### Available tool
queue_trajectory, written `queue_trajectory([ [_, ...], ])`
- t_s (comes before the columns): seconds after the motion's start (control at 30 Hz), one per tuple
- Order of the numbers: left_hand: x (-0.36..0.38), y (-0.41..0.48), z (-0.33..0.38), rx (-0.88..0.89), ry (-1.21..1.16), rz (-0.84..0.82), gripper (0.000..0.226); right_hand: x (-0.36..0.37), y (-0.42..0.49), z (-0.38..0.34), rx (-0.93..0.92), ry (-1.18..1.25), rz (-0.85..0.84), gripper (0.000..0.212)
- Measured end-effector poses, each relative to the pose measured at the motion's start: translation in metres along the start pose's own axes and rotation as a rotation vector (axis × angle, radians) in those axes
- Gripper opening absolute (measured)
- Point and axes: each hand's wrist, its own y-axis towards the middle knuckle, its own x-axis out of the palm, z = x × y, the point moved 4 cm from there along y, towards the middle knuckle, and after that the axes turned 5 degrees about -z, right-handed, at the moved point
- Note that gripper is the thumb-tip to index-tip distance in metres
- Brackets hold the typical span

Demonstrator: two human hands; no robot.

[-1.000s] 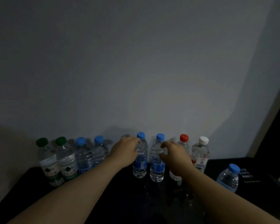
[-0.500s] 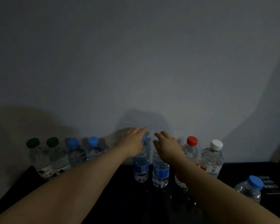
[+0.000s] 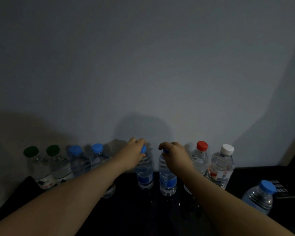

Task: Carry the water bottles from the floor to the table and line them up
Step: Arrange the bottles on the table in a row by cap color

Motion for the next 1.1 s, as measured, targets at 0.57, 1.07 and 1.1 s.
queue_trajectory([
  [0.57,-0.010,-0.035,-0.020,-0.091,-0.006,0.024,0.032,0.017,-0.006,-0.041,-0.079,-0.028,-0.098,0.029],
  [1.07,0.002,-0.039,-0.017,0.006,0.036,0.126,0.038,0.015,-0.017,-0.032,-0.036,-0.045,-0.096,0.029],
  [1.1,0.002,-0.039,-0.017,-0.003,0.091,0.135,0.037,0.014,-0.016,-0.031,-0.030,-0.040,-0.095,0.029],
])
